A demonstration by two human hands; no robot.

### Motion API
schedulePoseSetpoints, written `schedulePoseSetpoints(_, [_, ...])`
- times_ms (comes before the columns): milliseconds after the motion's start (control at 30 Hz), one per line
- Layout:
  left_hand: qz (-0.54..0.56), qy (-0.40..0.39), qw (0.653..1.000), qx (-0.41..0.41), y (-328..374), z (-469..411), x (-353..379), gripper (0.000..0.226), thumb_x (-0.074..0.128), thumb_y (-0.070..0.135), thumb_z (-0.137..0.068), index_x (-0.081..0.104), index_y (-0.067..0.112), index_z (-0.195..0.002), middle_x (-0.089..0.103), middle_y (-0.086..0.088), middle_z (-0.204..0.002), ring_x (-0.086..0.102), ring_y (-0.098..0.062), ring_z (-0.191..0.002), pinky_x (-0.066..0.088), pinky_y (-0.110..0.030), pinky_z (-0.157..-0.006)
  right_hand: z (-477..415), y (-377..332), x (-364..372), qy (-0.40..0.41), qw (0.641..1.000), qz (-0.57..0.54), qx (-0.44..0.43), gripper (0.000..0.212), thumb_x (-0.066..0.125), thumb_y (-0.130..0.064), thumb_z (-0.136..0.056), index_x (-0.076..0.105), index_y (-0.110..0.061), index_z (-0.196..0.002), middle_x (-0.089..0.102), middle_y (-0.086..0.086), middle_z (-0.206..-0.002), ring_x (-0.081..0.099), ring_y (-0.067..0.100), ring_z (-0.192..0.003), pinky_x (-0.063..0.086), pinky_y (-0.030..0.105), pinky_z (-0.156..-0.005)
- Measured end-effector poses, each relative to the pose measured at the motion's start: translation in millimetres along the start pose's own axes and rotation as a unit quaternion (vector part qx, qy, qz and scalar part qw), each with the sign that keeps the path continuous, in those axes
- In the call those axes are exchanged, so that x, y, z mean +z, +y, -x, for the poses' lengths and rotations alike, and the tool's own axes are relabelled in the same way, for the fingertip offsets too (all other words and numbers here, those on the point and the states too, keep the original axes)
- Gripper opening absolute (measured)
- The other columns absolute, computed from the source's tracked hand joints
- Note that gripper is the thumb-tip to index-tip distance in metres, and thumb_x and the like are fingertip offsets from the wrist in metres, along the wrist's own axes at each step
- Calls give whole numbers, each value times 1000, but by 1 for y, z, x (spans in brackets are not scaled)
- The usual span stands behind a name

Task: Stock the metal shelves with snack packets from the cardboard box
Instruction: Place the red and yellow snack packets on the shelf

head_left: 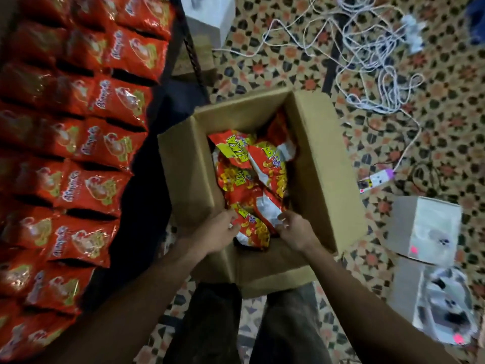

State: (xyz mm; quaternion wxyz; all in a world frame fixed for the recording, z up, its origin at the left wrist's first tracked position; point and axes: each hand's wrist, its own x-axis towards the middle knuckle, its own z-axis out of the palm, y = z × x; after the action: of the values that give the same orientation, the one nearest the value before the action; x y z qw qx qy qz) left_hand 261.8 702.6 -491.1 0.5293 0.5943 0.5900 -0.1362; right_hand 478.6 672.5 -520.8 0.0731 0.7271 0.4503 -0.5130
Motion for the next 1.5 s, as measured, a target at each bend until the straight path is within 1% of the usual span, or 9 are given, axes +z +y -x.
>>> schedulePoseSetpoints(133, [-95, 19, 995, -11, -3, -34, 13, 23, 48, 28, -100, 58, 13, -113, 63, -6, -106, 62, -26, -97, 52, -43, -85, -54, 4, 21, 3, 999, 27, -38, 53, 65, -24, -93, 47, -13, -141, 55, 13, -137, 55, 33, -124, 48, 44, -102])
schedulePoseSetpoints(367, [-169, 69, 982, -57, 9, -83, 17, 31, 44, 34, -102, 51, 15, -125, 58, -7, -117, 57, -26, -109, 39, -34, -77, -119, 2, 45, -25, 982, 158, -104, 77, 61, -26, -97, 14, -17, -157, 14, 13, -161, 46, 38, -133, 47, 49, -103])
schedulePoseSetpoints(633, [-178, 53, 969, -165, 4, -127, 50, 26, 47, 22, -99, 55, 12, -122, 61, -10, -120, 61, -29, -109, 42, -34, -74, -124, 4, 23, 0, 970, 219, -106, 32, 61, -20, -95, 53, -8, -123, 53, 13, -129, 60, 34, -108, 53, 43, -85])
schedulePoseSetpoints(767, [-225, 79, 944, -228, 4, -138, 66, 36, 47, 16, -97, 47, 8, -132, 59, -11, -128, 56, -29, -119, 45, -35, -89, -110, 11, -2, 58, 986, 126, -96, 34, 66, -27, -91, 58, -7, -118, 60, 14, -120, 60, 37, -105, 48, 37, -78])
schedulePoseSetpoints(933, [-229, 108, 942, -222, 14, -131, 77, 25, 50, 10, -97, 61, 14, -118, 64, -6, -123, 60, -26, -115, 44, -33, -91, -100, 17, -30, 78, 987, 62, -125, 32, 70, -25, -89, 63, -7, -115, 66, 15, -113, 63, 34, -102, 53, 38, -83])
schedulePoseSetpoints(1067, [-132, 158, 953, -224, 29, -99, 74, 22, 50, 7, -97, 60, 9, -116, 62, -14, -120, 59, -32, -111, 47, -38, -86, -85, 7, -50, 74, 986, 44, -144, 31, 73, -24, -86, 66, -10, -113, 67, 14, -112, 63, 32, -101, 49, 33, -83])
schedulePoseSetpoints(1200, [58, 253, 942, -215, 31, -53, 64, 23, 59, 9, -90, 70, 15, -110, 70, -9, -109, 66, -29, -99, 54, -36, -76, -61, -17, -72, 91, 976, 46, -190, 31, 75, -23, -84, 68, -11, -112, 66, 15, -109, 62, 32, -99, 40, 26, -79])
schedulePoseSetpoints(1367, [336, 337, 867, -150, 42, 14, 39, 20, 72, 2, -85, 75, 5, -104, 74, -11, -106, 67, -15, -91, 51, -26, -82, -6, -59, -109, 108, 954, 48, -276, 27, 74, -19, -82, 68, -11, -107, 59, 15, -104, 58, 31, -95, 37, 27, -74])
schedulePoseSetpoints(1500, [393, 410, 819, -83, 54, 80, 3, 19, 75, 4, -83, 76, 11, -101, 74, -6, -92, 65, -8, -78, 49, -24, -75, 38, -99, -133, 126, 935, 27, -332, 23, 74, -23, -81, 67, -18, -103, 61, 10, -101, 59, 27, -91, 44, 31, -75])
